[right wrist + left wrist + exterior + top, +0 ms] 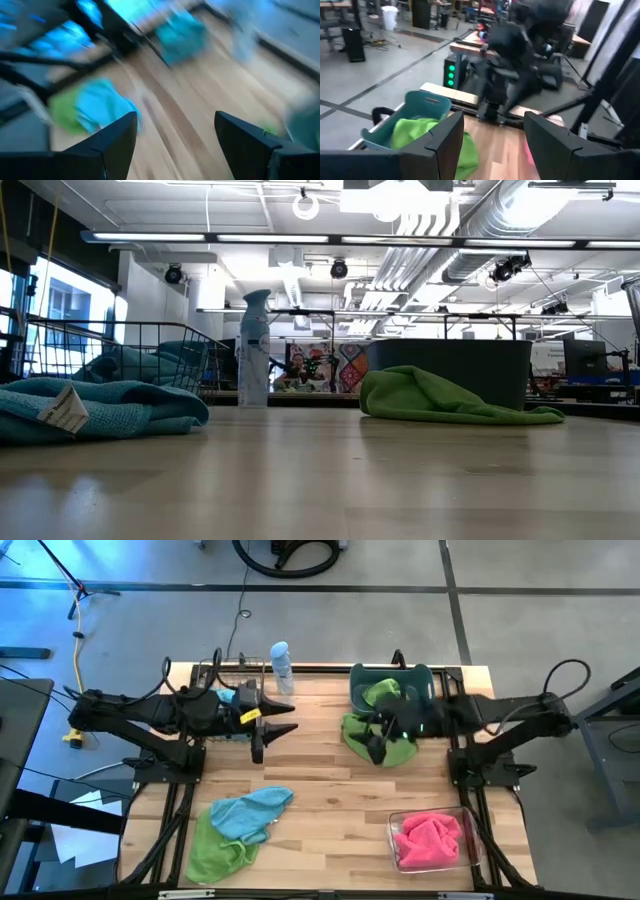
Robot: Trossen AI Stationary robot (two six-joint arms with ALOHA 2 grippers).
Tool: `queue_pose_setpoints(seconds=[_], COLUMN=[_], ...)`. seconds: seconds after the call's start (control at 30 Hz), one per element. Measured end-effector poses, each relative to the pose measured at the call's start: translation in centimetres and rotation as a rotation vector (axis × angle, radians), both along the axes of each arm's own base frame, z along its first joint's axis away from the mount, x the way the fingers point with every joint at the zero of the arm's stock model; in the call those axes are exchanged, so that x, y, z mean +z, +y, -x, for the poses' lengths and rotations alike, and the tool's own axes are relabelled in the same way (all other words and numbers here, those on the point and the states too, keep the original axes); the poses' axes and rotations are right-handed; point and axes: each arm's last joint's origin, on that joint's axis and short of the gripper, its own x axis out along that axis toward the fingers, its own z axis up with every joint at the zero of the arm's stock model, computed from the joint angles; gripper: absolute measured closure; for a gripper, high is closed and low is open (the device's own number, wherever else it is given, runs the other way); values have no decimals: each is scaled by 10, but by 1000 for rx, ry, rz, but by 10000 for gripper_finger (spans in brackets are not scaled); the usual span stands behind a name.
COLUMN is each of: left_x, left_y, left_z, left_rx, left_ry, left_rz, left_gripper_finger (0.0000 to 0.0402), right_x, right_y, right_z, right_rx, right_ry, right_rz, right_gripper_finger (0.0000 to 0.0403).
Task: Sort microfiber towel by color & place in baskets
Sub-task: Put the top green towel into the blue bin
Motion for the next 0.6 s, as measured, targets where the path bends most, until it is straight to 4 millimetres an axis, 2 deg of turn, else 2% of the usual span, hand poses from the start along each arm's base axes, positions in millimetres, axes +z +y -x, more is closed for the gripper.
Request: queue_pose_setpoints(seconds=[0.2, 0.4, 0.6], left_x=[2, 16, 20], left_y=[-11, -10, -4], left_z=[1, 2, 1], left_rx=[-3, 38, 52], left_ry=[-27, -146, -181], left_rz=[-11, -87, -116], left_gripper_finger=[206, 206, 206], right_x=[23, 26, 27], right_y=[-32, -50, -54], right_z=[-16, -17, -14], right_rx=[204, 260, 310], right_ry=[-227, -252, -258], right_rz=[93, 167, 163], right_gripper_finger=[144, 144, 144])
